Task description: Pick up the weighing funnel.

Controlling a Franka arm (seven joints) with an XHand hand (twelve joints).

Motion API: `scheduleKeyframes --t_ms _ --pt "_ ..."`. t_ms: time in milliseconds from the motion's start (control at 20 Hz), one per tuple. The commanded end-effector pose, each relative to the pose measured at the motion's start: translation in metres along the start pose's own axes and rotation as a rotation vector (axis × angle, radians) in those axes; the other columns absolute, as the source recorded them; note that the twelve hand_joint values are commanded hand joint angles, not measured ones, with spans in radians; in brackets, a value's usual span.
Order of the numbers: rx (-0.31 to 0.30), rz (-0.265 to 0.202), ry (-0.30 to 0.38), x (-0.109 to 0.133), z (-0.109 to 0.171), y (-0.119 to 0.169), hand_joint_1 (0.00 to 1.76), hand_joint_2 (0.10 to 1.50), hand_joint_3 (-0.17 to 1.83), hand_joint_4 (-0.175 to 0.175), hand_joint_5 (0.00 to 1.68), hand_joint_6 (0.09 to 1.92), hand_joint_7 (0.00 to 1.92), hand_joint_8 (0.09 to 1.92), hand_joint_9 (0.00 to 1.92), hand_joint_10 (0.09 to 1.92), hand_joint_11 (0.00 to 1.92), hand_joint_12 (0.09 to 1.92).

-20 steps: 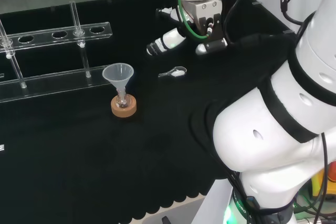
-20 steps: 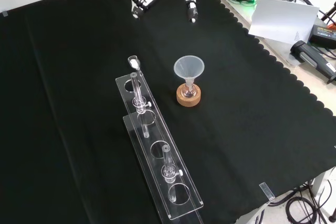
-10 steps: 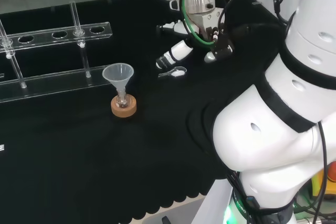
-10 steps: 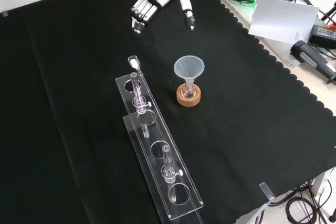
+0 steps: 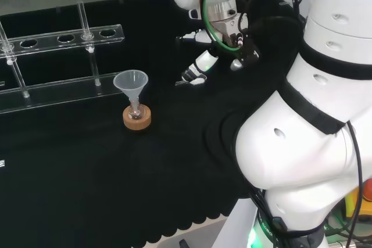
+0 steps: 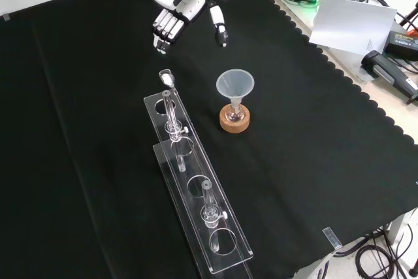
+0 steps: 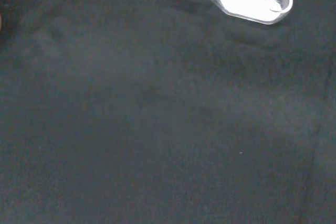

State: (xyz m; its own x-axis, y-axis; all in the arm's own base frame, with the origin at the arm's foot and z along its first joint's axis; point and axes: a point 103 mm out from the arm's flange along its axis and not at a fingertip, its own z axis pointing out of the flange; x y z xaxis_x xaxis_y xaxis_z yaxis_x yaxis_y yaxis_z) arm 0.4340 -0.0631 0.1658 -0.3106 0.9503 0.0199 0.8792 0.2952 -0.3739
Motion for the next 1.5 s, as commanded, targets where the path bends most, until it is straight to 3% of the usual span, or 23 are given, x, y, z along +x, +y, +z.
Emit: scheduleKeyframes --t_ms 50,300,550,1250,1500 --pt "-0.009 0.021 -0.027 -0.017 0.011 0.021 0.48 0.65 0.02 0.008 0.00 0.09 0.00 0.46 0.00 0.60 0.00 1.13" --pt "-0.067 0.029 -0.032 -0.023 0.019 0.040 0.53 0.67 0.03 0.009 0.00 0.09 0.03 0.54 0.00 0.76 0.00 1.19" --pt "-0.064 0.037 -0.049 -0.031 0.028 0.059 0.55 0.68 0.04 0.011 0.01 0.09 0.08 0.60 0.02 0.86 0.00 1.27" --pt "-0.022 0.084 -0.090 -0.042 0.046 0.075 0.62 0.73 0.12 0.020 0.31 0.09 0.33 0.58 0.20 0.80 0.00 1.37" --pt "-0.021 0.108 -0.107 -0.043 0.048 0.070 0.63 0.60 0.40 0.016 0.42 0.09 0.49 0.54 0.27 0.75 0.00 1.40"
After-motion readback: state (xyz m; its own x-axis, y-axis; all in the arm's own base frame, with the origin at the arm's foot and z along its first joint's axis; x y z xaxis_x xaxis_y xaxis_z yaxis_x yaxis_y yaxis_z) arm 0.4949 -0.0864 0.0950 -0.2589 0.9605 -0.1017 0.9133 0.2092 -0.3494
